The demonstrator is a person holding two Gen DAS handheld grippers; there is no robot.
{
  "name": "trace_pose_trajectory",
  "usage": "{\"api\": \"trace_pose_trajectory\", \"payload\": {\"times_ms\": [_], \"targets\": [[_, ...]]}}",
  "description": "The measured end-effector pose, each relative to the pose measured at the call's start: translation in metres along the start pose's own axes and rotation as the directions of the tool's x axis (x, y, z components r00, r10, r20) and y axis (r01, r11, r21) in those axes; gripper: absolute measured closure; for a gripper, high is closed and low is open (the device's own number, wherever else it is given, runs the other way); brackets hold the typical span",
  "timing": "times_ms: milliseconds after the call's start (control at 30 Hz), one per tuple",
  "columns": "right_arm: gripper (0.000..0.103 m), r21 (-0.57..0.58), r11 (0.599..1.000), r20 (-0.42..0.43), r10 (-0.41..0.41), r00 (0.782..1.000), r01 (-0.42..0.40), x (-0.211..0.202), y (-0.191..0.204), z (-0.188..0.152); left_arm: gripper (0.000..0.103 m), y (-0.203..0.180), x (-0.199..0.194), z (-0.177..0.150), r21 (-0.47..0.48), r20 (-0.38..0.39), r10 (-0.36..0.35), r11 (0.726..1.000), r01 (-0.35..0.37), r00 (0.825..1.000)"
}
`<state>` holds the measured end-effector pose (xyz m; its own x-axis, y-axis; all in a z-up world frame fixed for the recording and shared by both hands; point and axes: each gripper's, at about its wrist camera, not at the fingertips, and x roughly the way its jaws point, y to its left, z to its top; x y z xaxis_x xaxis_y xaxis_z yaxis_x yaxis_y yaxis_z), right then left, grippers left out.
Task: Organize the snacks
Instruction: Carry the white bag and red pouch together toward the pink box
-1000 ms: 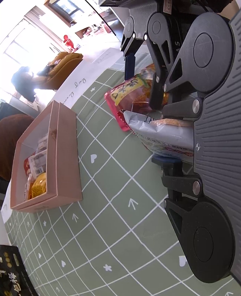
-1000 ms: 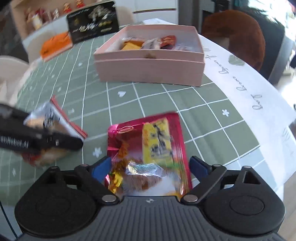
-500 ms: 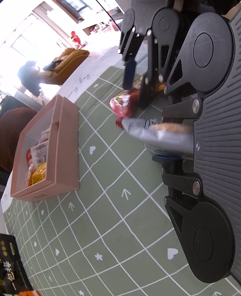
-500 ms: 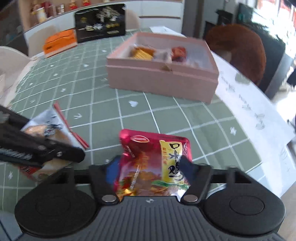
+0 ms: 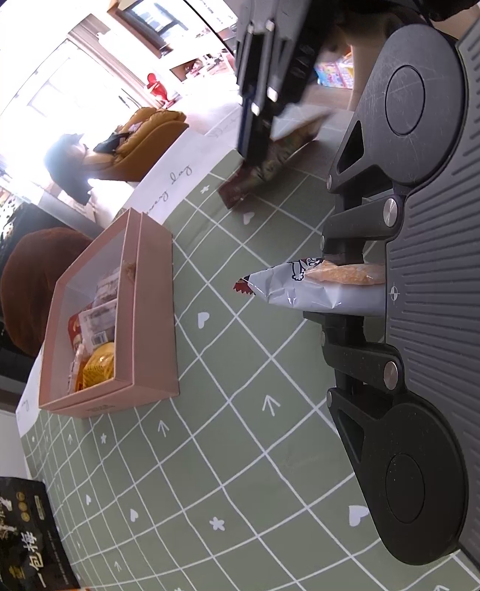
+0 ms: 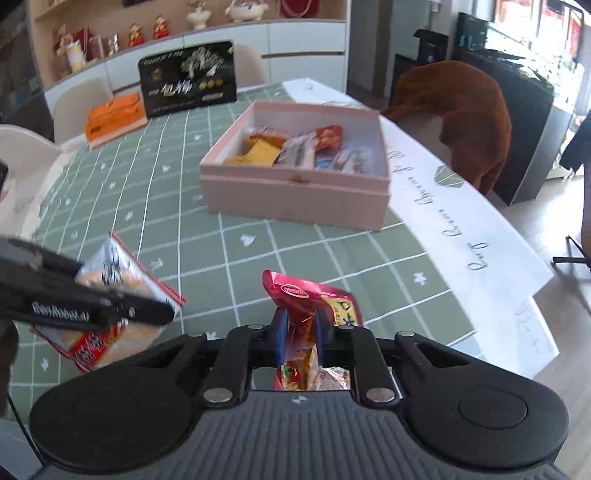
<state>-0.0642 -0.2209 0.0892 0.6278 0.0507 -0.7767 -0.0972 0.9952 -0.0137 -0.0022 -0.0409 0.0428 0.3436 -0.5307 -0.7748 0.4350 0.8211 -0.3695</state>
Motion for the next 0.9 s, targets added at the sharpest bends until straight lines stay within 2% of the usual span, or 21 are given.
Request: {"api": "trace_pose_trajectory", "payload": {"times_ms": [33, 67, 200, 300, 367, 400, 433, 467, 500, 567, 700, 800, 900], "targets": [[0.093, 0.012, 1.000, 0.004, 0.002, 1.000, -0.002, -0.003, -0.004, 0.001, 0.082, 0.000, 0.000, 0.000, 0.000, -0.001, 0.000, 1.000, 0.000, 1.000], [0.102, 0.029, 1.000, 0.010, 0.009, 1.000, -0.010, -0.007, -0.009, 0.003, 0.082, 0.000, 0.000, 0.000, -0.001, -0.002, 0.001, 1.000, -0.001, 1.000], [0.102, 0.125, 0.992, 0.032, 0.005, 0.999, -0.009, -0.020, -0.041, 0.009, 0.082, 0.004, 0.002, 0.001, -0.017, -0.006, 0.004, 1.000, -0.004, 1.000], [0.101, 0.225, 0.974, 0.035, -0.038, 0.999, 0.030, -0.023, -0.075, 0.007, 0.082, 0.005, 0.003, 0.000, -0.021, -0.010, 0.004, 1.000, -0.004, 1.000], [0.098, 0.272, 0.962, 0.035, -0.045, 0.998, 0.034, -0.023, -0.093, 0.004, 0.082, 0.004, 0.005, 0.000, -0.022, -0.013, 0.002, 1.000, -0.002, 1.000], [0.097, 0.290, 0.957, 0.033, -0.022, 0.999, 0.012, -0.022, -0.101, 0.001, 0.082, 0.004, 0.005, -0.001, -0.022, -0.015, 0.001, 1.000, -0.001, 1.000], [0.093, 0.313, 0.950, 0.036, 0.000, 0.999, -0.011, -0.021, -0.108, -0.001, 0.082, 0.003, 0.005, -0.001, -0.022, -0.016, 0.001, 1.000, -0.001, 1.000], [0.084, 0.336, 0.941, 0.027, 0.030, 0.999, -0.037, -0.018, -0.115, -0.005, 0.082, 0.004, 0.006, 0.000, -0.023, -0.018, 0.001, 1.000, -0.001, 1.000], [0.081, 0.352, 0.935, 0.010, 0.048, 0.999, -0.048, -0.013, -0.120, -0.008, 0.082, 0.004, 0.006, 0.000, -0.023, -0.019, 0.001, 1.000, -0.002, 1.000], [0.074, 0.358, 0.933, -0.025, 0.059, 0.998, -0.046, -0.002, -0.122, -0.015, 0.082, 0.005, 0.006, 0.000, -0.027, -0.020, 0.004, 1.000, -0.005, 1.000], [0.072, 0.342, 0.937, -0.069, 0.103, 0.992, -0.074, 0.013, -0.109, -0.025, 0.082, 0.007, 0.009, 0.000, -0.040, -0.026, 0.006, 0.999, -0.007, 1.000], [0.077, 0.350, 0.934, -0.075, 0.104, 0.992, -0.072, 0.023, -0.100, -0.027, 0.082, 0.005, 0.008, 0.001, -0.037, -0.014, 0.005, 0.999, -0.005, 1.000], [0.083, 0.386, 0.917, -0.040, 0.129, 0.991, -0.103, 0.019, -0.099, -0.023, 0.082, 0.002, -0.003, 0.009, -0.036, 0.043, -0.020, 0.999, 0.022, 0.999]]}}
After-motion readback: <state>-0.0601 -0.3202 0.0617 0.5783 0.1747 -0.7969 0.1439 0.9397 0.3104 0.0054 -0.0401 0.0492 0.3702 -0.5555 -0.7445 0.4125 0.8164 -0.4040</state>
